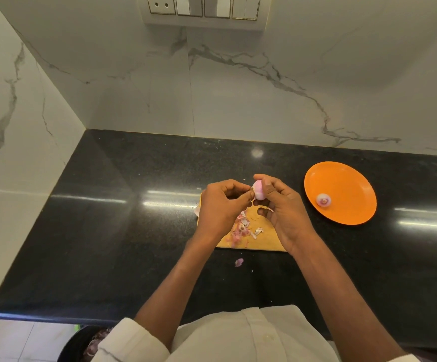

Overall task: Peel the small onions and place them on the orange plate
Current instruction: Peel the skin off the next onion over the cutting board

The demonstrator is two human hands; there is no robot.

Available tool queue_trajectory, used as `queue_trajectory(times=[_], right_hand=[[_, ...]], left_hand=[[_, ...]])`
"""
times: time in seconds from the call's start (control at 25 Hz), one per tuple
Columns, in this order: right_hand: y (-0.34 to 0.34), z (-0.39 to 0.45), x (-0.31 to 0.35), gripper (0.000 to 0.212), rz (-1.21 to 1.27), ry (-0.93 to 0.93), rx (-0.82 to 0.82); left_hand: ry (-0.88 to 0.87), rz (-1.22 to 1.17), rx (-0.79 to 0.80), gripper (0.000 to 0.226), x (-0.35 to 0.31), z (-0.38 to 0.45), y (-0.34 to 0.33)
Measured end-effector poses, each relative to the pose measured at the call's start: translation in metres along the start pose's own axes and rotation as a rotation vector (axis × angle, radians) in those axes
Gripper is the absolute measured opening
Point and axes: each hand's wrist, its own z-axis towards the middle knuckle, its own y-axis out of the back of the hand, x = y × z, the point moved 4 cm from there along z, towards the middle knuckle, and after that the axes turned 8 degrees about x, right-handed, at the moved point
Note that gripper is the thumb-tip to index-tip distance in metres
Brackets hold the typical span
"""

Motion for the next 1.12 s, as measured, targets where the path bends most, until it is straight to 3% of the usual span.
queue_trajectory(times=[0.28,0.56,0.72,0.84,1.0,1.12], right_hand=[[-0.002,0.002,0.000,0.021,-0.111,0.071,0.109],[-0.006,0.003,-0.006,0.023,-0.065,0.020,0.127],[-0.004,0.003,-0.005,0.027,0.157,-0.039,0.146],[0.003,0.003,-0.005,0.028,0.301,-0.077,0.101],[0.000,0.002,-0.003,0.038,0.183,-0.113,0.044],[-0.001,0.001,-0.003,0.052,0.050,-0.159,-0.016]], left_hand=[[0.045,0.164,0.005,0.016,-0.002,-0.001,0.005],[0.049,0.305,-0.166,0.014,-0.006,-0.006,-0.001],[0.018,0.123,-0.066,0.005,-0.004,-0.002,0.006],[0.017,-0.058,0.065,0.012,0.000,0.002,0.010],[-0.051,-0.098,0.062,0.024,-0.005,0.001,0.007],[-0.122,-0.074,0.066,0.018,-0.007,0.002,0.005]])
